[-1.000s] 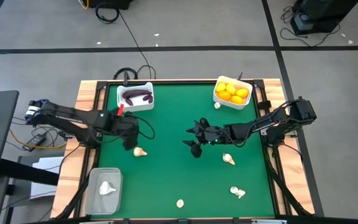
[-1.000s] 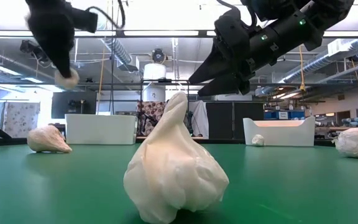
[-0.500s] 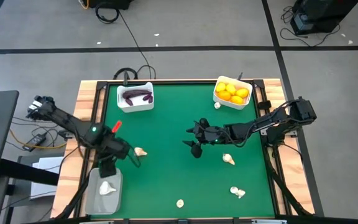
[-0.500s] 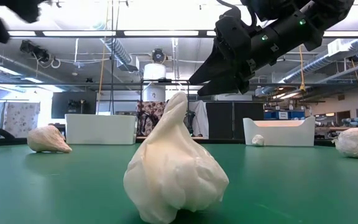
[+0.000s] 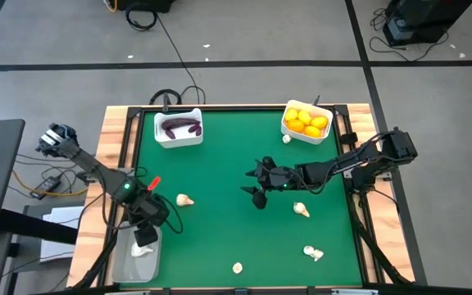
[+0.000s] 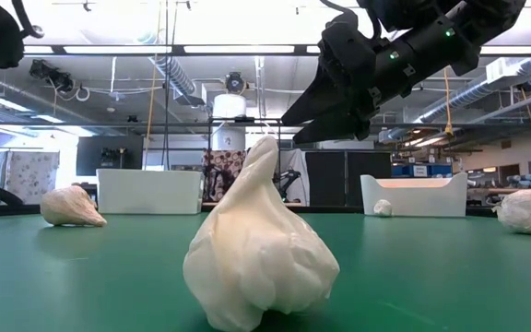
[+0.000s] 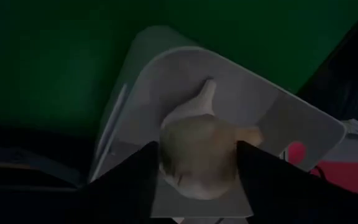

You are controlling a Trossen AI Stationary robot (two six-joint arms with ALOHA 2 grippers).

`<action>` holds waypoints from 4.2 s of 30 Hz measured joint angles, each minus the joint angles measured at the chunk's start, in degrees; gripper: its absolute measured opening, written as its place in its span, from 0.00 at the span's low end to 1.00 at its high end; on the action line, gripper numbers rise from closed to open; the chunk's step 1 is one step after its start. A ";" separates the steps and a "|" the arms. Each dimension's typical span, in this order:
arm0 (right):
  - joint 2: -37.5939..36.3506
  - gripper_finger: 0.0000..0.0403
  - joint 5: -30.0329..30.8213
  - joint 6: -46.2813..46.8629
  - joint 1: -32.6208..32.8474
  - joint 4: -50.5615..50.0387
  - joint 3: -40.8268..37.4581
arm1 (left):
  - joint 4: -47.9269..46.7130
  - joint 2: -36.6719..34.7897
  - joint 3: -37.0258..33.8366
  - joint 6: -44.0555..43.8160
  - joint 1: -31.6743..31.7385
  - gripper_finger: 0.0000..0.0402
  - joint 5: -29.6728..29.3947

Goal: Sort produce into baskets
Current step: Put the middle left white garlic into the gray bin

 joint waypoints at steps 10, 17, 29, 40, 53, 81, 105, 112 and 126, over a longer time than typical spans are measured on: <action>0.00 0.72 -0.02 1.07 0.00 0.00 0.01 | -0.21 0.00 2.90 2.54 -0.05 0.71 -4.93; 0.00 0.72 -0.02 1.09 0.00 0.02 0.00 | 0.13 0.00 10.42 15.79 -0.05 0.68 -34.30; 0.00 0.72 -0.02 1.33 0.02 0.02 0.02 | 11.77 0.00 0.52 26.03 2.64 0.67 -54.96; 0.00 0.72 -0.02 1.31 0.02 0.02 0.02 | 24.96 0.02 -13.52 27.81 4.11 0.67 -51.69; 0.00 0.72 -0.02 1.46 0.02 0.02 0.00 | 35.79 0.02 -23.66 24.55 4.11 0.67 -49.96; 0.00 0.72 0.34 2.97 -0.09 0.13 0.02 | -7.71 -0.22 12.02 11.86 2.31 0.34 -27.62; 0.00 0.72 -1.94 2.57 0.13 -0.81 0.02 | -0.78 -0.15 0.94 -13.40 -13.33 0.47 -12.40; 0.00 0.72 -4.28 -0.90 -1.16 -0.81 0.02 | -0.28 -0.16 1.26 -14.65 -13.33 0.52 -10.84; 0.00 0.72 -4.35 1.05 -2.41 -3.46 0.06 | 1.58 -0.17 1.32 -14.73 -13.97 0.56 -19.09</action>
